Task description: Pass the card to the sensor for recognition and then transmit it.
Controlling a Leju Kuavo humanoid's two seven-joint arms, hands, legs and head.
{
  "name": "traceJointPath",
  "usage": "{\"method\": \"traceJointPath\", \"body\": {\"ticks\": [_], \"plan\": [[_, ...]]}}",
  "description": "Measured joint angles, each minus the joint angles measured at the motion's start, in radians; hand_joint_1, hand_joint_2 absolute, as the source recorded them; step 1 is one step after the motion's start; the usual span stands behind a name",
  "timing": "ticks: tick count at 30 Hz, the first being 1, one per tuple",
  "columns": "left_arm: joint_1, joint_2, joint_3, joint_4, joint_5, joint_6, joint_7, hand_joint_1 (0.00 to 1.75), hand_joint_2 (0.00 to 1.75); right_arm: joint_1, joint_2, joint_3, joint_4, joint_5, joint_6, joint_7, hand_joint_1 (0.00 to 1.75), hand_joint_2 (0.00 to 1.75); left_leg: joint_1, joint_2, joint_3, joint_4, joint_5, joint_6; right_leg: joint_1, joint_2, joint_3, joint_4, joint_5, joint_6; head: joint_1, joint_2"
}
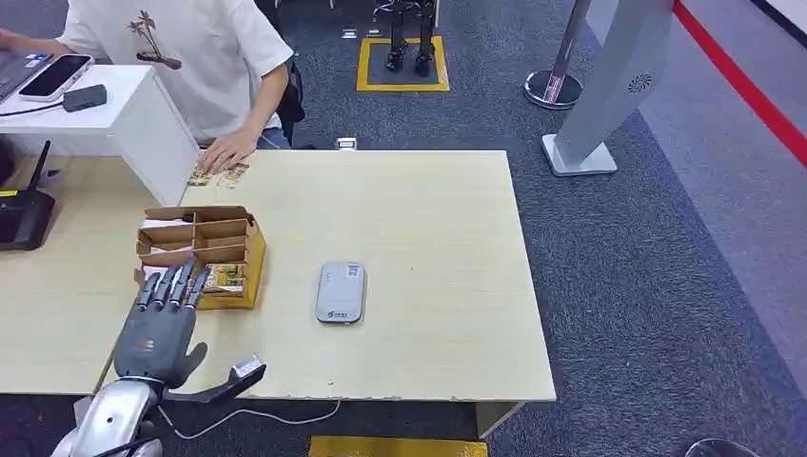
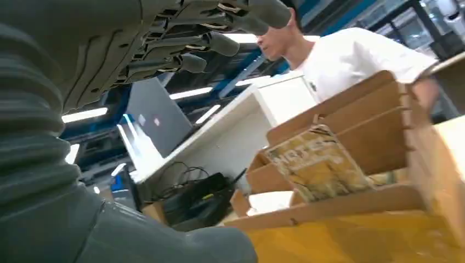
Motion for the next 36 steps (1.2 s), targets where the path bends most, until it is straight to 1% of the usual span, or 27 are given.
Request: {"method": "traceJointPath", "body": {"ticks": [3, 10, 26, 28, 31, 33, 36], "plan": [[-0.013, 0.001, 0.013, 0.0, -0.002, 0.002, 0.02, 0.0, 1.75, 0.0, 0.0, 0.0, 0.0, 0.01, 0.0, -0.001, 0.0, 1.75, 0.0, 0.0, 0.0, 0.0, 0.0, 0.0, 0.0, 0.0, 0.0, 0.0, 0.0, 0.0, 0.0, 0.0], [-0.038, 0.002, 0.032, 0.001, -0.002, 0.002, 0.021, 0.0, 1.75, -0.001, 0.0, 0.0, 0.0, 0.011, 0.0, -0.002, 0.0, 1.75, 0.0, 0.0, 0.0, 0.0, 0.0, 0.0, 0.0, 0.0, 0.0, 0.0, 0.0, 0.0, 0.0, 0.0], [-0.04, 0.006, 0.034, 0.001, -0.002, 0.002, 0.021, 0.0, 1.75, -0.001, 0.0, 0.0, 0.0, 0.011, 0.0, -0.002, 0.0, 1.75, 0.0, 0.0, 0.0, 0.0, 0.0, 0.0, 0.0, 0.0, 0.0, 0.0, 0.0, 0.0, 0.0, 0.0], [-0.042, 0.006, 0.034, 0.002, -0.002, 0.004, 0.029, 0.0, 1.75, -0.001, 0.0, 0.0, 0.0, 0.013, 0.0, -0.002, 0.0, 1.75, 0.0, 0.0, 0.0, 0.0, 0.0, 0.0, 0.0, 0.0, 0.0, 0.0, 0.0, 0.0, 0.0, 0.0], [-0.076, 0.009, 0.034, 0.018, -0.002, 0.006, 0.042, 0.0, 1.75, -0.002, 0.0, 0.0, 0.0, 0.029, 0.0, 0.0, 0.0, 1.75, 0.0, -0.001, 0.0, 0.0, 0.0, 0.0, 0.0, -0.001, 0.0, 0.0, 0.0, 0.0, 0.0, 0.0], [-0.113, 0.008, 0.034, 0.039, -0.002, -0.002, 0.029, 0.0, 1.75, -0.002, 0.0, 0.001, 0.0, 0.031, 0.0, 0.0, 0.0, 1.75, 0.0, -0.001, 0.0, 0.0, 0.0, 0.0, 0.0, -0.001, 0.0, 0.0, 0.0, 0.0, 0.0, 0.0], [-0.168, -0.002, 0.035, 0.097, -0.002, -0.022, -0.022, 0.0, 1.75, -0.003, 0.0, 0.005, 0.0, 0.046, 0.0, 0.0, 0.0, 1.75, 0.0, -0.001, 0.0, 0.0, 0.0, 0.0, 0.0, -0.001, 0.0, 0.0, 0.0, 0.0, 0.0, 0.0]]}}
